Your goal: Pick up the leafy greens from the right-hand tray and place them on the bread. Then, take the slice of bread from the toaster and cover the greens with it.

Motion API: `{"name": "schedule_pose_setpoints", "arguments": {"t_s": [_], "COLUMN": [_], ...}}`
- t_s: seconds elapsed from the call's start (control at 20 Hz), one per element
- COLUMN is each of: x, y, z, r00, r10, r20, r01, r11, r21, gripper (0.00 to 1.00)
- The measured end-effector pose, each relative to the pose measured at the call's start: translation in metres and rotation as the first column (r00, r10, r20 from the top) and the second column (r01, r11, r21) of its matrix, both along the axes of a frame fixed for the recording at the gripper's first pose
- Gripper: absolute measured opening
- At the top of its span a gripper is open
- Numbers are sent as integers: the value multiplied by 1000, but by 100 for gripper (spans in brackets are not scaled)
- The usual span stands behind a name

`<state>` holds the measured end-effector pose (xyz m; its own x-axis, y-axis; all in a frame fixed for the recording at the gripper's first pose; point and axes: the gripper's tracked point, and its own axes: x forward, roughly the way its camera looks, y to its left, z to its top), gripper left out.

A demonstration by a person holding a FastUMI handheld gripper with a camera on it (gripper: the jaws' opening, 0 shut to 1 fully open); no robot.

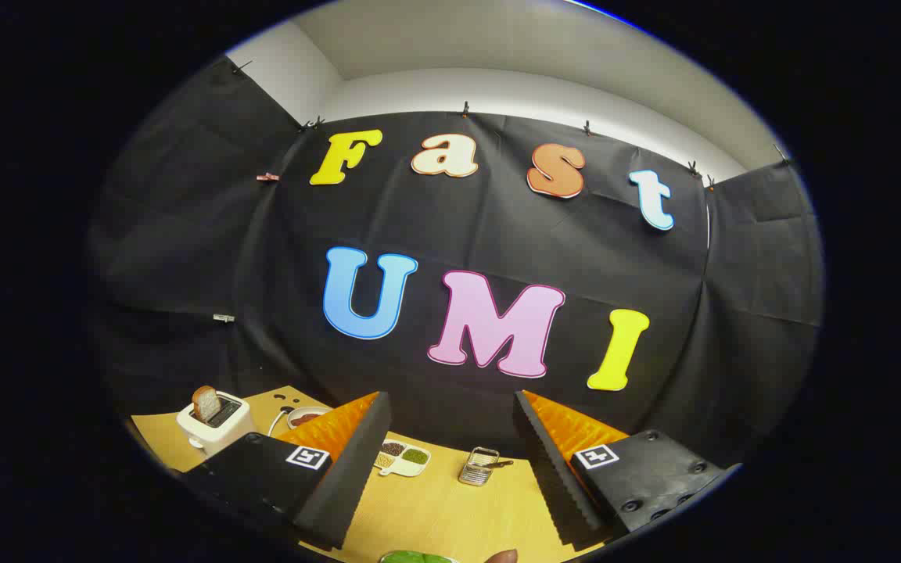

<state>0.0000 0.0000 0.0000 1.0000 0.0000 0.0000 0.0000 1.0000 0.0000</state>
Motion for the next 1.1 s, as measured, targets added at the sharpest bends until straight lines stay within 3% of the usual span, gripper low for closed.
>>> {"name": "schedule_pose_setpoints", "arguments": {"t_s": [1.1], "x": [-8], "y": [-19], "z": [-8], "r00": [999], "r10": [-33], "r20": [-15], "r01": [34], "r11": [999], "r21": [15], "gripper": [98]}}
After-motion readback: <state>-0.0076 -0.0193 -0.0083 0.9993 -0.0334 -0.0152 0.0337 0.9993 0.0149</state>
